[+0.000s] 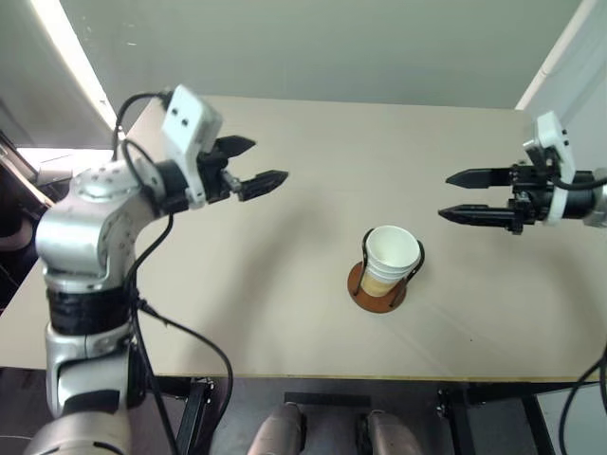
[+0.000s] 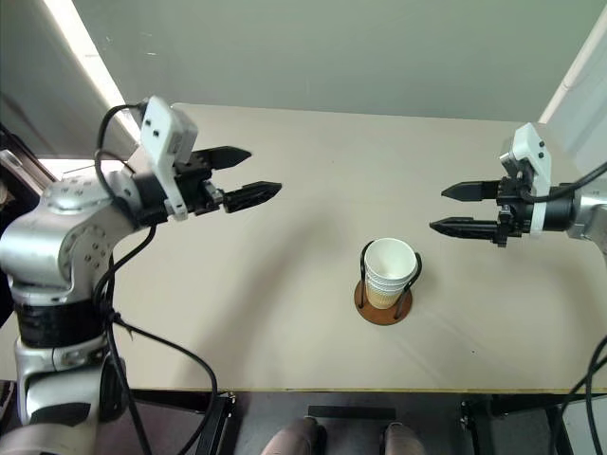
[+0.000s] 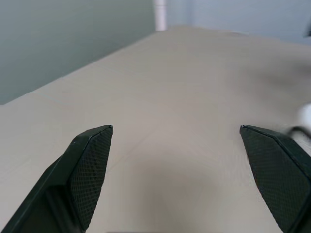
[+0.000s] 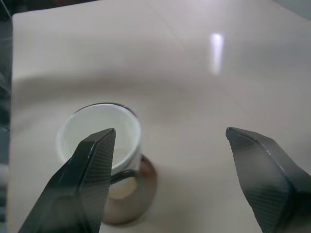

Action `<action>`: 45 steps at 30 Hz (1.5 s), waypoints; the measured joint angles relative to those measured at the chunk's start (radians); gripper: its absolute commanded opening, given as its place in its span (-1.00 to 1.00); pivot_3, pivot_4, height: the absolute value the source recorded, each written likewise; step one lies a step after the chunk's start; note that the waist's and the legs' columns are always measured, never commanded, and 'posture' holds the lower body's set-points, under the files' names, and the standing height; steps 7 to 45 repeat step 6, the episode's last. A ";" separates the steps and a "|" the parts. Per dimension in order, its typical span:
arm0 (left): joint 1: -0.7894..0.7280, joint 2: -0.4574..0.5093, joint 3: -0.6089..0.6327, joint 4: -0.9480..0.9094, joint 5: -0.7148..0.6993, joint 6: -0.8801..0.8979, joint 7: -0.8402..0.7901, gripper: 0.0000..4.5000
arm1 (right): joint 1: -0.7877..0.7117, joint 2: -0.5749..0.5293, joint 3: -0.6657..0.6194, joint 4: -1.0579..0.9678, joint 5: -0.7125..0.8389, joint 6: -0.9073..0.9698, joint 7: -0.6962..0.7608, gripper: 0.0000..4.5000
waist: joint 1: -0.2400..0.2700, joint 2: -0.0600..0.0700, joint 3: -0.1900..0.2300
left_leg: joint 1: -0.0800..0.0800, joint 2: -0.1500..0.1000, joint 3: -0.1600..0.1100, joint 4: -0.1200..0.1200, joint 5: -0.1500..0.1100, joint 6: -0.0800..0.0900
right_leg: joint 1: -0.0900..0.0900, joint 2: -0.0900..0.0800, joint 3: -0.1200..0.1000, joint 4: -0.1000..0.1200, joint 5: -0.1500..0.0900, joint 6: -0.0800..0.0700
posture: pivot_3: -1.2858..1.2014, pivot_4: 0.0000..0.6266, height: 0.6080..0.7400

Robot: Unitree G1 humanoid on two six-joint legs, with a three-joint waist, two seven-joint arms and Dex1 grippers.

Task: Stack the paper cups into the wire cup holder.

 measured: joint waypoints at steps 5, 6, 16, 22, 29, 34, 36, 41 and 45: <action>0.121 -0.008 0.093 -0.079 -0.026 0.040 0.102 0.99 | -0.034 0.085 0.010 0.165 -0.094 -0.051 -0.001 0.68 | 0.006 0.000 0.000 | 0.001 0.000 0.000 -0.001 0.000 0.000 | 0.001 0.000 0.000 0.001 0.000 -0.002 | 0.03 -0.52 1.00; 0.141 -0.007 0.101 -0.088 -0.030 0.041 0.113 0.99 | -0.036 0.103 0.010 0.190 -0.112 -0.057 -0.008 0.68 | 0.007 0.000 0.000 | 0.002 0.000 0.000 -0.001 0.000 0.000 | 0.002 0.000 0.000 0.001 0.000 -0.002 | 0.03 -0.52 1.00; 0.141 -0.007 0.101 -0.088 -0.030 0.041 0.113 0.99 | -0.036 0.103 0.010 0.190 -0.112 -0.057 -0.008 0.68 | 0.007 0.000 0.000 | 0.002 0.000 0.000 -0.001 0.000 0.000 | 0.002 0.000 0.000 0.001 0.000 -0.002 | 0.03 -0.52 1.00; 0.141 -0.007 0.101 -0.088 -0.030 0.041 0.113 0.99 | -0.036 0.103 0.010 0.190 -0.112 -0.057 -0.008 0.68 | 0.007 0.000 0.000 | 0.002 0.000 0.000 -0.001 0.000 0.000 | 0.002 0.000 0.000 0.001 0.000 -0.002 | 0.03 -0.52 1.00; 0.141 -0.007 0.101 -0.088 -0.030 0.041 0.113 0.99 | -0.036 0.103 0.010 0.190 -0.112 -0.057 -0.008 0.68 | 0.007 0.000 0.000 | 0.002 0.000 0.000 -0.001 0.000 0.000 | 0.002 0.000 0.000 0.001 0.000 -0.002 | 0.03 -0.52 1.00; 0.141 -0.007 0.101 -0.088 -0.030 0.041 0.113 0.99 | -0.036 0.103 0.010 0.190 -0.112 -0.057 -0.008 0.68 | 0.007 0.000 0.000 | 0.002 0.000 0.000 -0.001 0.000 0.000 | 0.002 0.000 0.000 0.001 0.000 -0.002 | 0.03 -0.52 1.00; 0.141 -0.007 0.101 -0.088 -0.030 0.041 0.113 0.99 | -0.036 0.103 0.010 0.190 -0.112 -0.057 -0.008 0.68 | 0.007 0.000 0.000 | 0.002 0.000 0.000 -0.001 0.000 0.000 | 0.002 0.000 0.000 0.001 0.000 -0.002 | 0.03 -0.52 1.00; 0.141 -0.007 0.101 -0.088 -0.030 0.041 0.113 0.99 | -0.036 0.103 0.010 0.190 -0.112 -0.057 -0.008 0.68 | 0.007 0.000 0.000 | 0.002 0.000 0.000 -0.001 0.000 0.000 | 0.002 0.000 0.000 0.001 0.000 -0.002 | 0.03 -0.52 1.00; 0.141 -0.007 0.101 -0.088 -0.030 0.041 0.113 0.99 | -0.036 0.103 0.010 0.190 -0.112 -0.057 -0.008 0.68 | 0.007 0.000 0.000 | 0.002 0.000 0.000 -0.001 0.000 0.000 | 0.002 0.000 0.000 0.001 0.000 -0.002 | 0.03 -0.52 1.00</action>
